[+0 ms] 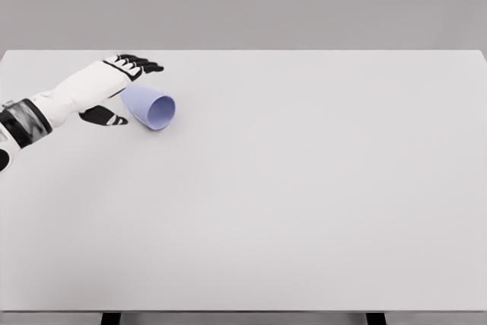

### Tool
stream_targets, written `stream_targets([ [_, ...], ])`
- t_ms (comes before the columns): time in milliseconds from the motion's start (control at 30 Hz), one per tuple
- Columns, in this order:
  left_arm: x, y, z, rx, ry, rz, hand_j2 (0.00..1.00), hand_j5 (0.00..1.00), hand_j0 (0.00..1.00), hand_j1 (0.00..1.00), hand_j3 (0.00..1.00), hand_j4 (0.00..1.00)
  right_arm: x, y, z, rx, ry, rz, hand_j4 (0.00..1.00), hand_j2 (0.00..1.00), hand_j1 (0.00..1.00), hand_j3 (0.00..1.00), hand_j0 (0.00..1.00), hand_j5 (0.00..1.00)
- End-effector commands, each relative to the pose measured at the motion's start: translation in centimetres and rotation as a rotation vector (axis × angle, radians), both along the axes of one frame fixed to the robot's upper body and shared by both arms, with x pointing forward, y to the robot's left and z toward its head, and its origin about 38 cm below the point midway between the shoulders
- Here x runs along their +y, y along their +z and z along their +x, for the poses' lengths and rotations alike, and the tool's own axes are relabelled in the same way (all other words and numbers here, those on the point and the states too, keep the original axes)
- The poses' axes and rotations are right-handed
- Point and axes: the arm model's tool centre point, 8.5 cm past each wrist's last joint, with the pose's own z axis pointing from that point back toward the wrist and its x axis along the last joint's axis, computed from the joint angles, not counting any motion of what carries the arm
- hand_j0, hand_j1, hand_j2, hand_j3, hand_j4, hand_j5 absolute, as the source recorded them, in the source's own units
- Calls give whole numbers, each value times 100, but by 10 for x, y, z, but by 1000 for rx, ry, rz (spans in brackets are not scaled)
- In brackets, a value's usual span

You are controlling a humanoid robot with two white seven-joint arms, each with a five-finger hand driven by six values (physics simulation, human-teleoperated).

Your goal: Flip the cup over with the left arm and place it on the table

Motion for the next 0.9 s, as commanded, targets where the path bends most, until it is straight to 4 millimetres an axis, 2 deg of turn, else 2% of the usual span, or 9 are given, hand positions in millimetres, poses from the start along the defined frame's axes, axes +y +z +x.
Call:
stream_targets([
  [0, 6, -9, 1, 20, 0, 5, 100, 100, 100, 100, 100, 100, 0, 0, 0, 0, 0, 0, 100, 100, 100, 100, 100, 100],
  [133, 5, -17, 16, 27, 28, 24, 100, 100, 100, 100, 100, 100, 0, 0, 0, 0, 0, 0, 100, 100, 100, 100, 100, 100],
  [267, 8, -20, 20, 34, 45, 26, 100, 100, 100, 100, 100, 100, 0, 0, 0, 0, 0, 0, 100, 100, 100, 100, 100, 100],
  [500, -2, -37, 35, 69, 57, 33, 100, 100, 100, 100, 100, 100, 0, 0, 0, 0, 0, 0, 100, 100, 100, 100, 100, 100],
  [733, 1, -39, 37, 63, 66, 60, 100, 100, 100, 100, 100, 100, 0, 0, 0, 0, 0, 0, 100, 100, 100, 100, 100, 100],
  [867, -5, -41, 38, 60, 58, 66, 100, 100, 100, 100, 100, 100, 0, 0, 0, 0, 0, 0, 100, 100, 100, 100, 100, 100],
])
